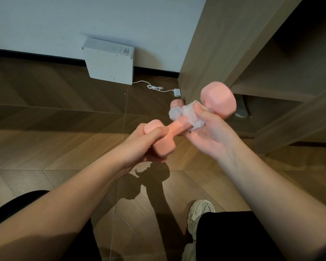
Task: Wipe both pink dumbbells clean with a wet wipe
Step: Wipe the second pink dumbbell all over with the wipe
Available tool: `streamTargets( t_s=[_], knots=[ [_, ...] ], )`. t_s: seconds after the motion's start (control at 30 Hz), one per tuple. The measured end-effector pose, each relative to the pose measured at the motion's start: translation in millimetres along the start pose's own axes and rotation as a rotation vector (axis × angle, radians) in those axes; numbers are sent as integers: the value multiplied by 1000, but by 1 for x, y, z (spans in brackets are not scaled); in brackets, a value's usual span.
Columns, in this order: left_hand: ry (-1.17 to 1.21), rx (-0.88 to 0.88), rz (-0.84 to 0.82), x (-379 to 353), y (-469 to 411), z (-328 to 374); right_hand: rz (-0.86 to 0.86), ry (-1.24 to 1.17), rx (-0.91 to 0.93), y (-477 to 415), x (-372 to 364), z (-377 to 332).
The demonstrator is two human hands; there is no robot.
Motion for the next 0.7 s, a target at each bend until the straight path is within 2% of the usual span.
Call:
streamTargets(
  t_s=[0.13, 0.27, 0.37, 0.43, 0.53, 0.57, 0.63, 0.7],
  knots=[
    [-18, -5, 14, -3, -3, -1, 28, -149, 79, -6, 1, -2],
    [412, 182, -136, -13, -1, -5, 22, -200, 107, -14, 3, -6],
    [439, 147, -127, -12, -3, -6, 6, -121, 117, -15, 0, -6],
    [318, -9, -41, -7, -7, -3, 15, -132, 121, -16, -1, -8],
    [-277, -487, 165, 1, -1, 18, 72, -203, 120, -22, 3, -12],
    [-399, -592, 200, 0, 1, 23, 102, -222, 121, -24, 5, -12],
    [-399, -608, 161, 1, -2, 22, 108, -233, 124, -25, 5, -12],
    [-71, -341, 26, 0, -6, 12, 87, -184, 136, -25, 2, -12]
  ],
)
Point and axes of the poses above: each hand's wrist, its own y-axis away from the middle knuckle, its own x-axis out of the back of the hand, z = x × y, the point moved 6 cm from there along -y, towards the middle knuckle
